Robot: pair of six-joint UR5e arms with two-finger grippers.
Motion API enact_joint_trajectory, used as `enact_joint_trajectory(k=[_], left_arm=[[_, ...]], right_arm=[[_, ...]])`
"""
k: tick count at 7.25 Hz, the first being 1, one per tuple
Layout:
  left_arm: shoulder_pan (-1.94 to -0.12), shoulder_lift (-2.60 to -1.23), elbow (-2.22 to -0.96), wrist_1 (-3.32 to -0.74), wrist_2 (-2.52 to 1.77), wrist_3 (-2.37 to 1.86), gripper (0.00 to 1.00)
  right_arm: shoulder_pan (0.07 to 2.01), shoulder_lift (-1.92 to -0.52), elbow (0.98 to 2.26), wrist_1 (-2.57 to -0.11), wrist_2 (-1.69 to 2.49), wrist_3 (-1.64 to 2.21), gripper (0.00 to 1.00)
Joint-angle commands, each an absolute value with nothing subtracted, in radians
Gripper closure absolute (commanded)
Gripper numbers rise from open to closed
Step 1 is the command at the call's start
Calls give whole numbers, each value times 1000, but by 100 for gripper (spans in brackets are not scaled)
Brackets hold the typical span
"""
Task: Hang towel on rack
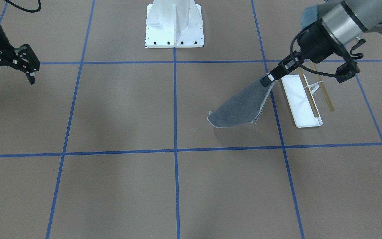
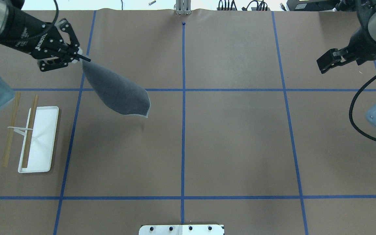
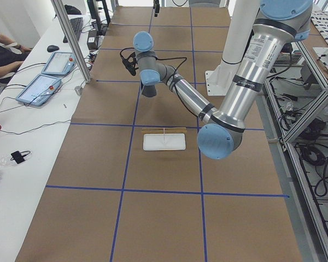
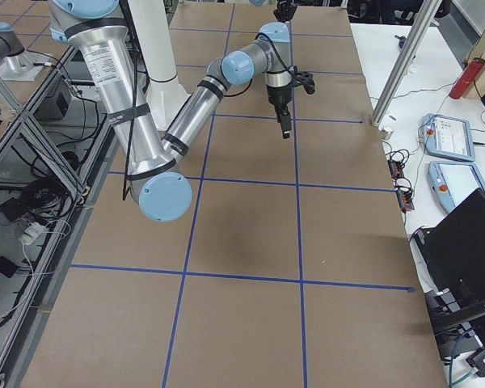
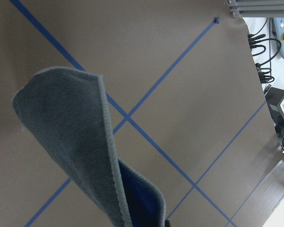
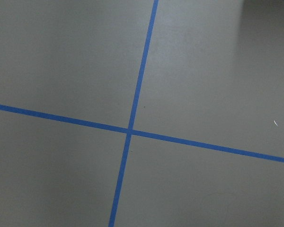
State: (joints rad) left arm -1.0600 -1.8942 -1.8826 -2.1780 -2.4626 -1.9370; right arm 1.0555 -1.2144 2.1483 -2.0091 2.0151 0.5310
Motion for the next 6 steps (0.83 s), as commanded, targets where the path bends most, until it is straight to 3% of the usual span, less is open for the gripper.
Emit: enact_joint_trajectory(k=[1,6], left_arm=[[-1104,-1682,-1949,-2180,-2471,-1746,100],[-1255,-1351,-1948,-2184,-2522,-1248,100]], right_arm=[[1121,-1215,2073,-2008,2100,491,0],[1152,-1220,2052,-2010,2151,475,0]])
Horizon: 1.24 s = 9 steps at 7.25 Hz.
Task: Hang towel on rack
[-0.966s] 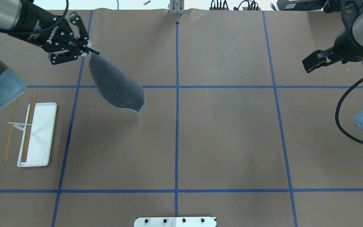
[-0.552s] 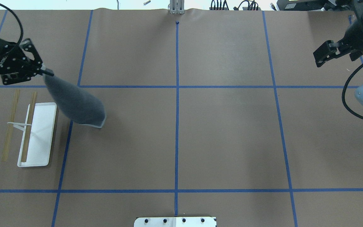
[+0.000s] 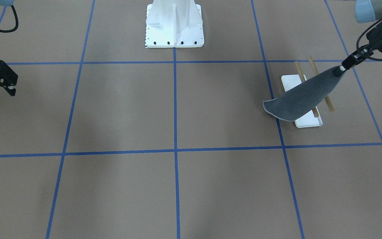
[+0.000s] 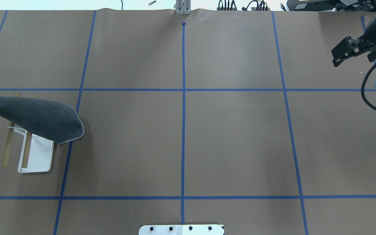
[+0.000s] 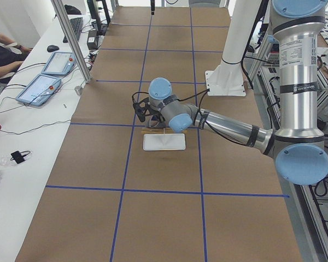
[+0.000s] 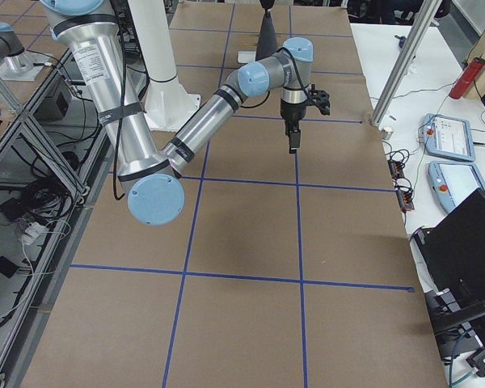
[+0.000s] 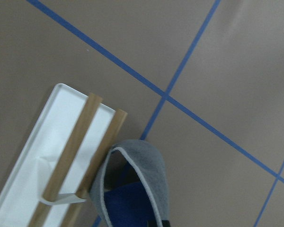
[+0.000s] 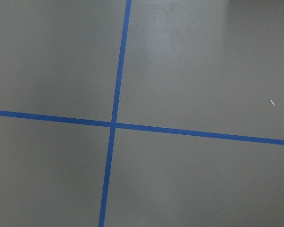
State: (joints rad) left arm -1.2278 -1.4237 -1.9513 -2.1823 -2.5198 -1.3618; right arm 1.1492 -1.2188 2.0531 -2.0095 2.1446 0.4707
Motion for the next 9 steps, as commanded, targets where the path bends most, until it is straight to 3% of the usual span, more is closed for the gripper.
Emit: enact_joint_trajectory(k=[1,3,8,9], left_arm=[[-1258,-1336,-1916,-2183,-2522,-1177,100],[-1282,-1336,-1843,-2184,-2513,-1062,100],[-1282,-1328,-1812,-2187,-2507,-997,100],[-1282,-1328,-1804,-2192,-2500,-997,3]], right_arm=[[1158,-1221,2052,-2010,2151,476,0],[1161,-1223,2052,-2010,2164,476,0],[1172,-1221,2054,-2008,2166,477,0],[1181,-1221,2052,-2008,2163,482,0]])
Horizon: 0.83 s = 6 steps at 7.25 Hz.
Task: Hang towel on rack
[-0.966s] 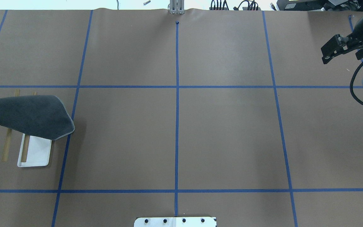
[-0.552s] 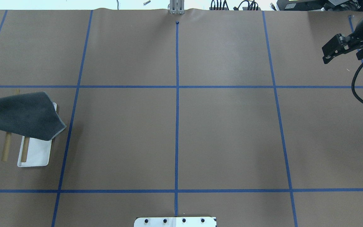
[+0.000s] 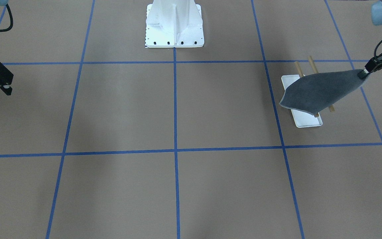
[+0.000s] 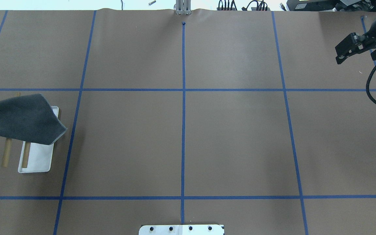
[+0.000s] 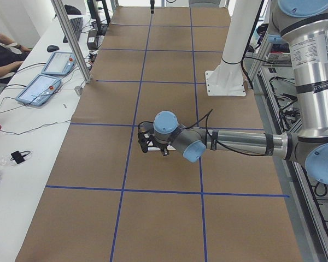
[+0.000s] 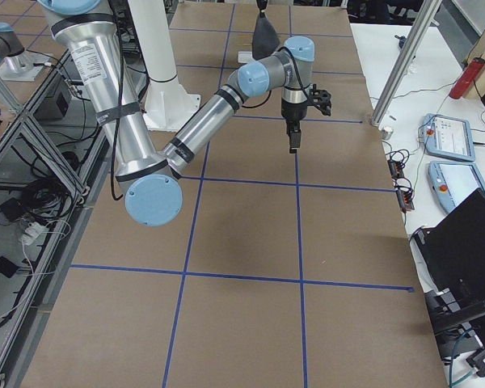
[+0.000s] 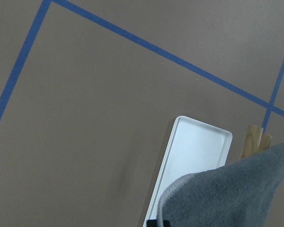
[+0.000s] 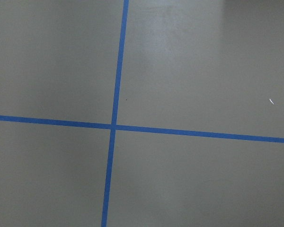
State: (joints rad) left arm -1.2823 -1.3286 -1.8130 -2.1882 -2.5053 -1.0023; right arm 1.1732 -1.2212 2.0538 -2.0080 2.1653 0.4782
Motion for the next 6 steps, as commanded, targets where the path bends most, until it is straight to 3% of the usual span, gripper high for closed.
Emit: enact_joint_trajectory(k=[1,4,6], left_arm=[[-1282,-1307,-1802,-2230,-2440,-997,1],[-1284,-1299,-1778,-2286,-2259,-985,1],[-1320,-1319,-1703,-2275,-2224,-711,1]], right_arm=[[1204,-1221,2056,-2008,2166,482,0],[1204,-1297,2068,-2008,2135,479,0],[1224,-1359,2053,-1999,2135,472,0]])
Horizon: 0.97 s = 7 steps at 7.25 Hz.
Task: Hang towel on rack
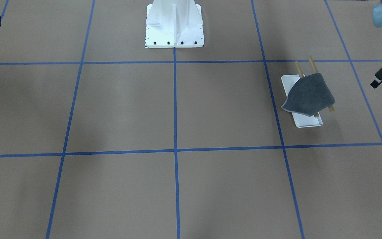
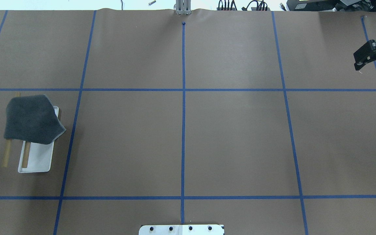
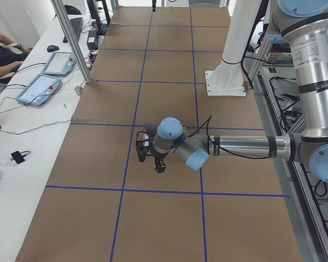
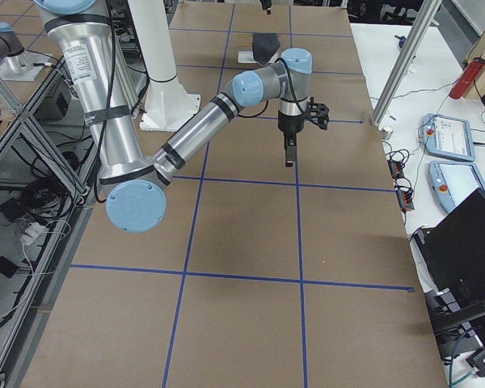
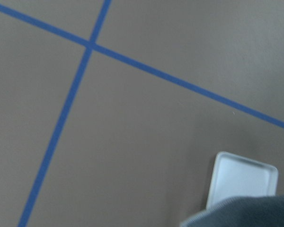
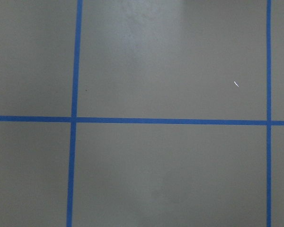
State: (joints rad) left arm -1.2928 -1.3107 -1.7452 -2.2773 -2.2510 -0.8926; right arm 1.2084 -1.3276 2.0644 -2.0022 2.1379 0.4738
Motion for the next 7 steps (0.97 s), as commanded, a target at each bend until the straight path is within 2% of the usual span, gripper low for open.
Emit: enact_joint_trajectory(k=[1,2,4,6,7], left_arm=[[-1362,-1322,-1683,-2234,-2223,-498,1],[-1412,-1371,-1680,-2121,-2224,-398,1],[-1462,-1413,-1666,-2004,-2218,-241,1],[-1488,-1433,-1677,-1891,-2242,-236,1],[-1523,-1486,-1677,-1812,-2262,-232,1]], right_arm=[[1274,-1365,2021,-1999,2157,469,0],[1329,-1380,1976,-1999,2216,466,0],[1466,-1381,1820,-1997,2311,224,0],[1534,-1381,1722,-1991,2316,170,0],[1561,-1384,1648,-1927,2325,122,0]])
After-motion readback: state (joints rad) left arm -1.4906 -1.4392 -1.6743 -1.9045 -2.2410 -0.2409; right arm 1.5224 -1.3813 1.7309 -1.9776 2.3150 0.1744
